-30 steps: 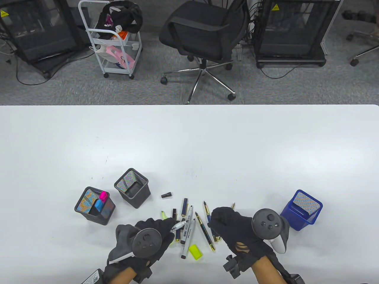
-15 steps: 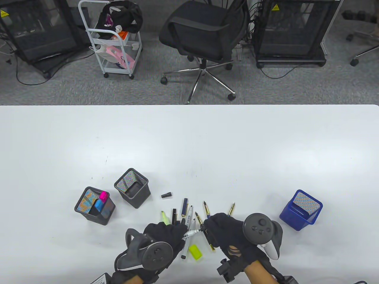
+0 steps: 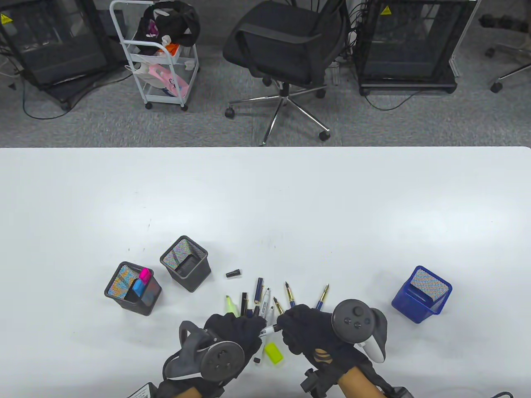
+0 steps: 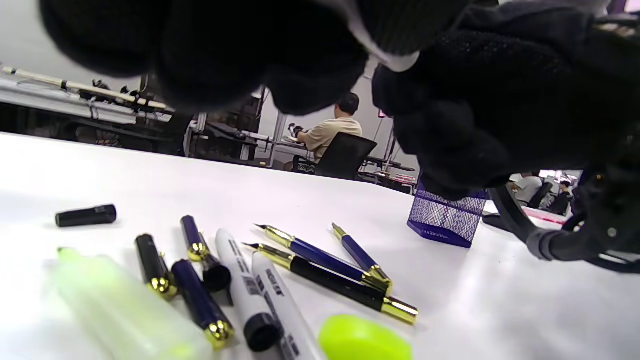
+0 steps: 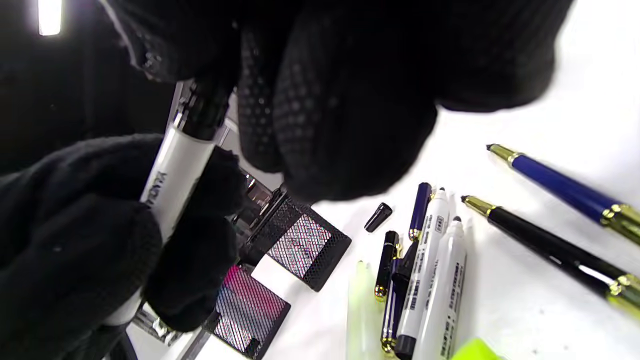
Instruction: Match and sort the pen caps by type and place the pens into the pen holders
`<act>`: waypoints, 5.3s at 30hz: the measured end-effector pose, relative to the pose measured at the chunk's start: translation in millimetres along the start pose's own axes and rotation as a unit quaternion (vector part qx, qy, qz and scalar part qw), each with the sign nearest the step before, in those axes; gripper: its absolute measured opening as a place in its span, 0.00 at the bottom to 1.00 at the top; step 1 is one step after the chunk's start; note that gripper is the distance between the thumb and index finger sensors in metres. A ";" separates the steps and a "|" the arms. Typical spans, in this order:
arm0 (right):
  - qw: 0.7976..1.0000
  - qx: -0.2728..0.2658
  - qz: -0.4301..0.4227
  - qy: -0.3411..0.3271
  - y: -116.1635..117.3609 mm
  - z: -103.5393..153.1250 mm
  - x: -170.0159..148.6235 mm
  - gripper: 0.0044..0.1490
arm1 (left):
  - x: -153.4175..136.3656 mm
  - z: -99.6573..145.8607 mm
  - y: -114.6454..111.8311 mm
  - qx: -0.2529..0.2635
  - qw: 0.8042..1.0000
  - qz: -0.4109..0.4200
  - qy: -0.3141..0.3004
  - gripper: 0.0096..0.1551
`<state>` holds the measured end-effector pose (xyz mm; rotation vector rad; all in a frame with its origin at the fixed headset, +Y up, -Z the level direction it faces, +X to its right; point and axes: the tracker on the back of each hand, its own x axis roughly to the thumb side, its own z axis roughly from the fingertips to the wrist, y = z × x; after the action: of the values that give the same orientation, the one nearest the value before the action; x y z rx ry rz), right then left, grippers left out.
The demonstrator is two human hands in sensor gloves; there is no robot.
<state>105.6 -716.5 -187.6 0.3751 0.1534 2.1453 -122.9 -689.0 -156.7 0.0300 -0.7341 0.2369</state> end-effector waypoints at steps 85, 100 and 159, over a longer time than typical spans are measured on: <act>0.851 -0.210 0.444 0.184 -180.4 53.8 23.4 0.41 | -44.7 10.7 7.7 0.013 0.993 0.063 0.102 0.33; 0.878 -0.006 0.382 0.288 -25.6 -34.0 0.9 0.42 | -48.5 12.4 8.1 0.008 0.991 0.068 0.111 0.33; 0.985 -0.062 0.157 -0.024 -34.6 -7.9 -1.8 0.52 | -53.7 -62.5 3.2 -0.077 0.971 -0.009 0.226 0.38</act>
<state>131.1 -698.1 -204.1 0.3985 -0.0717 2.4384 -120.8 -689.9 -239.1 -0.1604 -0.2965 0.1594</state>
